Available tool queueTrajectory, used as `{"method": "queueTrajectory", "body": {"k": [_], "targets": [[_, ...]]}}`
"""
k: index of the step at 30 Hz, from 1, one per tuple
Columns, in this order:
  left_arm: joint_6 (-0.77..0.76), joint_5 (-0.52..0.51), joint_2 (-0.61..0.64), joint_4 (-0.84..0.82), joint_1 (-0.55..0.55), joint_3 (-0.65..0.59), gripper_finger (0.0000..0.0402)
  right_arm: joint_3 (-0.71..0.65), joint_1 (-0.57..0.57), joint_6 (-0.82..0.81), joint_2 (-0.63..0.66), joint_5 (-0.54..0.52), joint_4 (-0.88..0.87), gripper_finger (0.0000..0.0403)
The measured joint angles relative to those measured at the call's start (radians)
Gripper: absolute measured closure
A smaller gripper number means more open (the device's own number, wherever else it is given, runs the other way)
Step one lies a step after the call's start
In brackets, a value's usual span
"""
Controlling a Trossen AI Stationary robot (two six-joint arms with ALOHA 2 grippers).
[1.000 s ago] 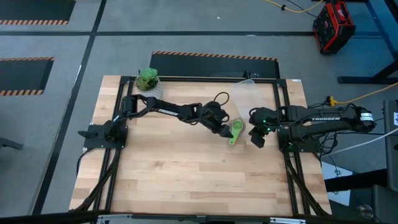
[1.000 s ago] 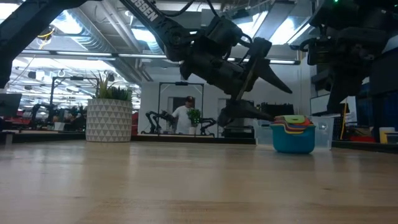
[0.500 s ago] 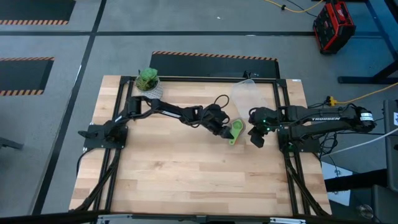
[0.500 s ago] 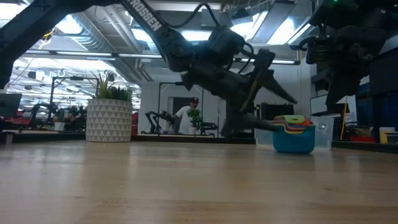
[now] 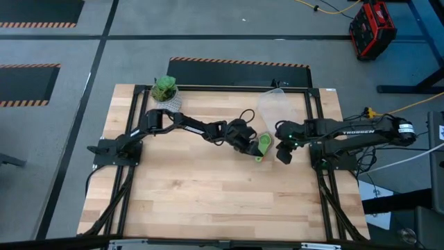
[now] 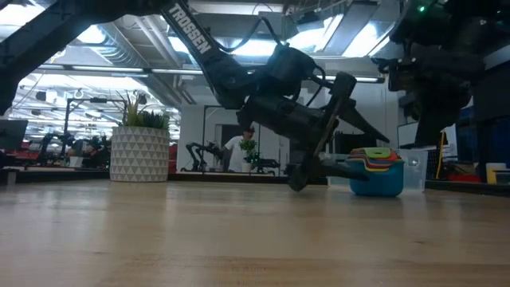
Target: Nest measuring cups in basket
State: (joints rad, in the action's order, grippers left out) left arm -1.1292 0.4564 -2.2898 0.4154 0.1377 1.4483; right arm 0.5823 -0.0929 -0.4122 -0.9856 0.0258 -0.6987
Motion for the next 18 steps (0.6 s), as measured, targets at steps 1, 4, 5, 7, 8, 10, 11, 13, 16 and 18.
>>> {"method": "queueTrajectory", "body": {"k": [1, 4, 5, 7, 8, 10, 11, 13, 16, 18], "targets": [[-0.003, -0.001, -0.008, 0.007, 0.0, 0.0, 0.0131, 0.0, 0.0, 0.001, -0.012, -0.009, -0.001, 0.0391], [-0.02, 0.007, -0.013, 0.022, 0.0, 0.0, 0.0131, 0.0, 0.0, 0.002, -0.049, -0.043, -0.001, 0.0391], [-0.024, 0.006, -0.013, 0.028, -0.001, 0.0, 0.0131, 0.0, 0.0, 0.002, -0.061, -0.051, 0.001, 0.0391], [-0.03, 0.006, -0.013, 0.028, -0.001, 0.0, 0.0131, 0.0, 0.0, 0.002, -0.086, -0.059, 0.003, 0.0391], [-0.03, 0.005, -0.013, 0.028, -0.001, 0.0, 0.0131, 0.0, 0.0, 0.002, -0.098, -0.059, 0.009, 0.0391], [-0.031, 0.003, -0.013, 0.031, -0.001, 0.0, 0.0131, 0.0, 0.0, 0.002, -0.128, -0.059, 0.027, 0.0391], [-0.031, 0.003, -0.013, 0.038, -0.001, 0.0, 0.0131, 0.0, 0.0, 0.002, -0.142, -0.059, 0.044, 0.0391], [-0.04, 0.002, -0.013, 0.049, -0.001, 0.0, 0.0131, 0.0, 0.0, 0.008, -0.174, -0.059, 0.073, 0.0391], [-0.045, 0.001, -0.013, 0.046, -0.001, 0.0, 0.0131, 0.0, 0.0, 0.025, -0.214, -0.058, 0.121, 0.0391], [-0.043, -0.01, -0.013, 0.047, -0.001, 0.0, 0.0131, 0.0, 0.0, 0.027, -0.235, -0.058, 0.15, 0.0391]]}}
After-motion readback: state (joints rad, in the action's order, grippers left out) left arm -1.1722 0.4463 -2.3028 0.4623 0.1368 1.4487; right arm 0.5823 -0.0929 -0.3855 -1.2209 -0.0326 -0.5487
